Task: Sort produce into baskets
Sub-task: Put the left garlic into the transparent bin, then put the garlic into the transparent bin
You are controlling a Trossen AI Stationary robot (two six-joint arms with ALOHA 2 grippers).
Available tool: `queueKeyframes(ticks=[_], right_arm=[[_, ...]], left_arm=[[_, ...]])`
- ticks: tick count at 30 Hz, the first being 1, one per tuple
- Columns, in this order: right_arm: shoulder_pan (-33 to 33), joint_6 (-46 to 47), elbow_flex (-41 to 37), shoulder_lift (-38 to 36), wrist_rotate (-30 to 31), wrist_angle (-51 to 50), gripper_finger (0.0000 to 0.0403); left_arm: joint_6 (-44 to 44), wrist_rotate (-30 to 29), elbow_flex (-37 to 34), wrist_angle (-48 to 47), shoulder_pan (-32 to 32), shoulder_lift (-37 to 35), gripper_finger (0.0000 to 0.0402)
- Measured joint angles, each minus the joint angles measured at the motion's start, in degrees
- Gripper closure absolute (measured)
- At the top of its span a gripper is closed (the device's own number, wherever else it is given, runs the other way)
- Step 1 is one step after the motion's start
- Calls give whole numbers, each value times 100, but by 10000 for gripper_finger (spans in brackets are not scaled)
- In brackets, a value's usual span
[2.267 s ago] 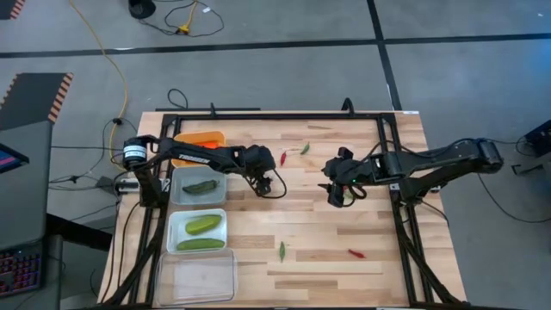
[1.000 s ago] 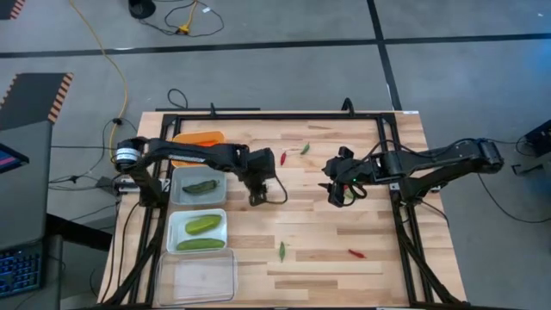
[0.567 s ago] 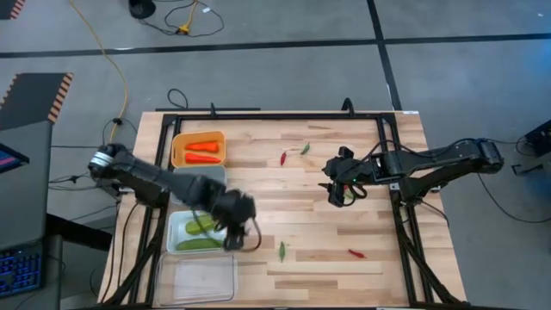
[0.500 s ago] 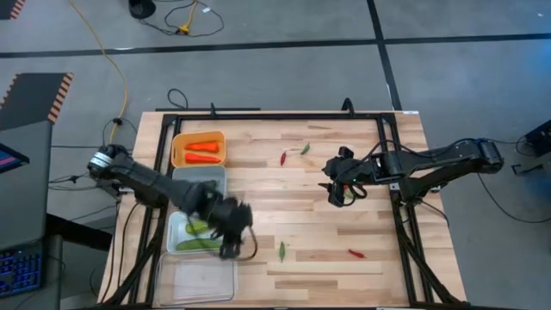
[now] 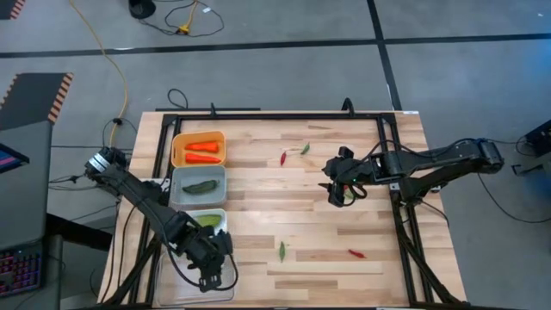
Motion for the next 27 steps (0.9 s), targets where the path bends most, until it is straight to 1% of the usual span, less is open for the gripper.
queueKeyframes(ticks=[3, 5, 13, 16, 18, 20, 23, 27], right_arm=[[0, 0, 0, 0, 0, 0, 138], [0, 0, 0, 0, 0, 0, 138], [0, -7, 0, 0, 0, -3, 138], [0, -35, 0, 0, 1, -32, 138], [-7, -43, 0, -17, 5, -91, 138], [-58, -46, 0, -46, 8, -182, 138], [-232, -46, 0, -166, 34, -400, 138], [-690, -48, 0, -401, 39, -703, 138]], left_arm=[[-332, 269, -99, -3, -36, 2, 259], [-477, 313, -164, -2, -34, 2, 249], [-304, 255, -183, 10, -5, 4, 171], [-267, 101, -183, 8, 3, 4, 147], [-270, 98, -183, 8, 17, 4, 134], [-244, 116, -183, 6, 50, 4, 125], [66, 121, -183, 7, 145, 4, 121], [637, 101, -181, 12, 335, 4, 121]])
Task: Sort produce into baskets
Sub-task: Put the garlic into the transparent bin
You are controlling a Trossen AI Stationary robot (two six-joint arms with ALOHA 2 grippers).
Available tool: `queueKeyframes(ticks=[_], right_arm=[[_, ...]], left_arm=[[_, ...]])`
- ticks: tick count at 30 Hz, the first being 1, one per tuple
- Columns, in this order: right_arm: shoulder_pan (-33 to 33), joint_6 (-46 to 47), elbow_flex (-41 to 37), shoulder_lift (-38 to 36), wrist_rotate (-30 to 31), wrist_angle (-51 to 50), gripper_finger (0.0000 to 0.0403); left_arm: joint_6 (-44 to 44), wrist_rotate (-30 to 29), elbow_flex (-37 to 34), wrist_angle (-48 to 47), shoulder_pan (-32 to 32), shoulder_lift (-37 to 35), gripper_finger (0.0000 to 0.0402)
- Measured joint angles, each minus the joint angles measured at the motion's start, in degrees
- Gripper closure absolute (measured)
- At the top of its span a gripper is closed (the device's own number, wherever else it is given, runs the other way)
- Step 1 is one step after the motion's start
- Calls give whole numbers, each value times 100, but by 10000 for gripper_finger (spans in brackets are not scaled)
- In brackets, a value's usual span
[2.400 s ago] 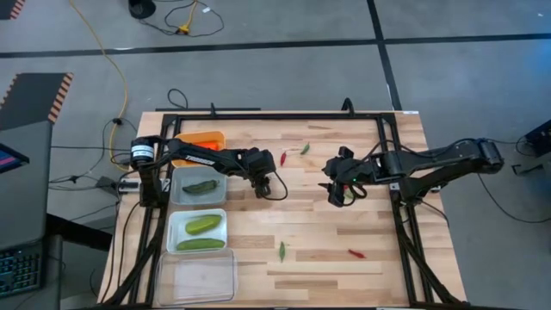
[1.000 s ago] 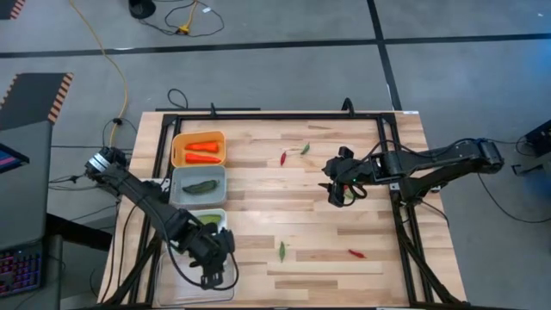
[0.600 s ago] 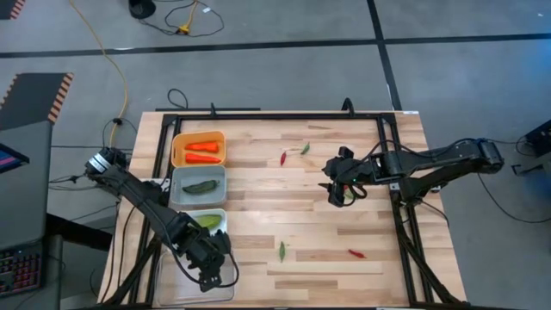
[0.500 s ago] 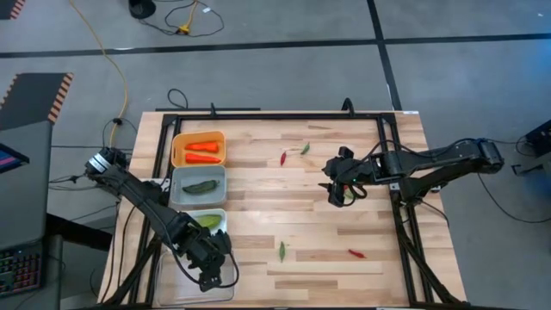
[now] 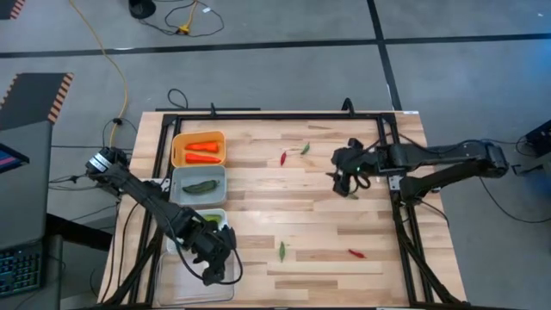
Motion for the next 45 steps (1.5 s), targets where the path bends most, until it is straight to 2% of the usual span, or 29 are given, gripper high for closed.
queueKeyframes(ticks=[4, 9, 15, 21, 29, 34, 45], right_arm=[[-651, -88, 0, -209, 86, -626, 138], [-1552, 39, 0, -219, 586, -1567, 138], [-2519, 260, 0, 38, 717, -2268, 138], [-3178, -368, 0, 590, 706, -2965, 138], [-3399, -821, 0, 1375, 523, -3055, 138], [-3367, -861, 0, 1903, -175, -3155, 138], [-2908, -819, 0, 2490, -27, -3300, 138]], left_arm=[[513, 4, 0, -1, 270, 0, 120], [1148, -3, 0, -3, 629, 0, 120], [1522, -1, 0, -2, 975, 0, 120], [1744, -3, 0, -4, 1153, 0, 120], [1843, -244, 2, -4, 1170, 0, 120], [1841, -250, 2, -6, 1170, 0, 120], [1867, -303, 2, -4, 1170, 0, 120]])
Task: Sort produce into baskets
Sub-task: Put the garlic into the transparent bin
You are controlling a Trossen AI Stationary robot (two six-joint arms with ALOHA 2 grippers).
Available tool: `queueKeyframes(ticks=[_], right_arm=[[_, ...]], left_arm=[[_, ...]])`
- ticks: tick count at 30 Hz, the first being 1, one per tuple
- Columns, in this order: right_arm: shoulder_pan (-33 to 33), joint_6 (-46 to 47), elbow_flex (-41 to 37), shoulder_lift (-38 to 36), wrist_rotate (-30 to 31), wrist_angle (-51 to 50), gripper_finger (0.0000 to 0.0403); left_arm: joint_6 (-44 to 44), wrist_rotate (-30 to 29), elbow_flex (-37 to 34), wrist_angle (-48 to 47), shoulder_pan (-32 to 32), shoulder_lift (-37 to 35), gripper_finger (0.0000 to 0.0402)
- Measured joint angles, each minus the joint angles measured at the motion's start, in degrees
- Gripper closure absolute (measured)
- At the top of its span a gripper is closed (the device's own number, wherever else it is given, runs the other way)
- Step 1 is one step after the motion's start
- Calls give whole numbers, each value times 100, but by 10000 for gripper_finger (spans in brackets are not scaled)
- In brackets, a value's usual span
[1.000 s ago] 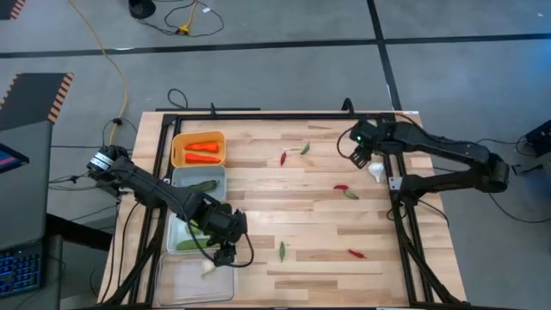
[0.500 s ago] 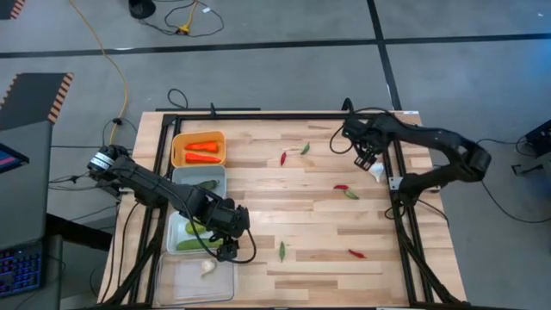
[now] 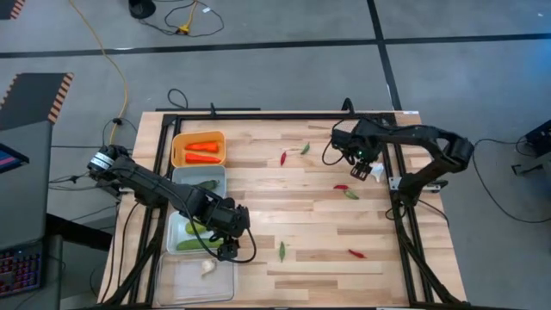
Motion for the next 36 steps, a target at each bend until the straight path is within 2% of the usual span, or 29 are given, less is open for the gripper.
queueKeyframes(ticks=[6, 10, 30, 36], right_arm=[[106, 226, 0, 383, 52, -166, 138], [114, 409, 0, 662, 347, -272, 138], [78, 411, 0, 1708, 131, -353, 139], [79, 414, 0, 1819, 152, -340, 174]], left_arm=[[1, -2, 0, 0, -2, 0, 120], [2, -31, 0, 0, -2, 0, 120], [22, -149, 2, 0, -2, 0, 120], [22, -151, 2, 0, -2, 0, 120]])
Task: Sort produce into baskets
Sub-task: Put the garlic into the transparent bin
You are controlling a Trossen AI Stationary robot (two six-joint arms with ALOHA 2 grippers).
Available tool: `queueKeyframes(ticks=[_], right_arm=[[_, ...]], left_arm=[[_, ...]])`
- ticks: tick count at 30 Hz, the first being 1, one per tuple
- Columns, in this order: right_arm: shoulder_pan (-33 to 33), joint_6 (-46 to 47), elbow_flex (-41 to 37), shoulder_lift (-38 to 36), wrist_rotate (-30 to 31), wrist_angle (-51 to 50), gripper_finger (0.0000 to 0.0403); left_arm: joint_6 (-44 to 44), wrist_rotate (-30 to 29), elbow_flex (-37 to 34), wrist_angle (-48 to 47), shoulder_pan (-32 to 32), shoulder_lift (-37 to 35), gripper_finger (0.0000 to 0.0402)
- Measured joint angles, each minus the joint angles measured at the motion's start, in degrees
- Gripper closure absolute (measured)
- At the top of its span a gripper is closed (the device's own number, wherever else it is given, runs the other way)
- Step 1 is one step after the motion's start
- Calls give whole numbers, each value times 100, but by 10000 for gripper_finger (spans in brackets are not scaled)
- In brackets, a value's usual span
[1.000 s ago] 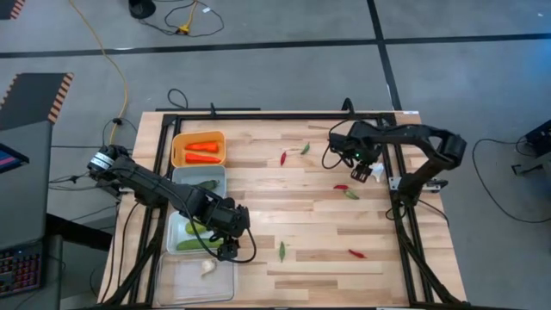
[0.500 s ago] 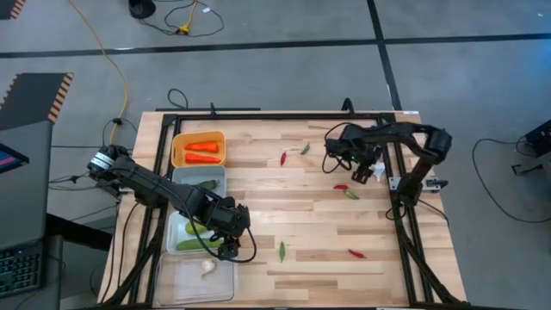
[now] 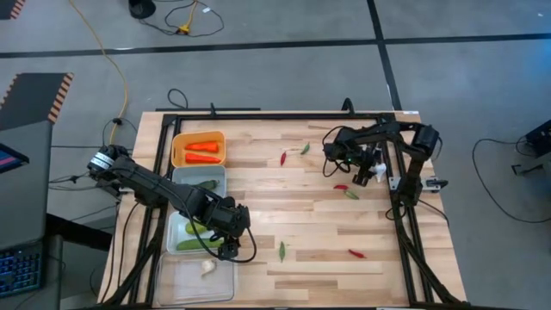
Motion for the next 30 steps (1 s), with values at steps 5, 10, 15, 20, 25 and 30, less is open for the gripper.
queueKeyframes(ticks=[5, 10, 15, 20, 25, 30], right_arm=[[0, -12, 0, 0, -1, 1, 229], [0, -101, 0, -1, -2, 8, 261], [0, -205, 0, -191, -27, 48, 250], [10, -222, 0, -692, -143, 52, 249], [63, -219, 0, -1414, -771, 249, 252], [352, -194, 0, -2193, -1493, 924, 248]], left_arm=[[-11, -139, 0, 24, 0, 0, 120], [239, -182, 0, 55, 0, 0, 120], [510, -365, 0, 388, 0, -1, 120], [940, -435, 0, 826, 114, -7, 120], [1219, -435, 0, 880, 314, -90, 120], [1391, -738, 0, 909, 525, -210, 120]])
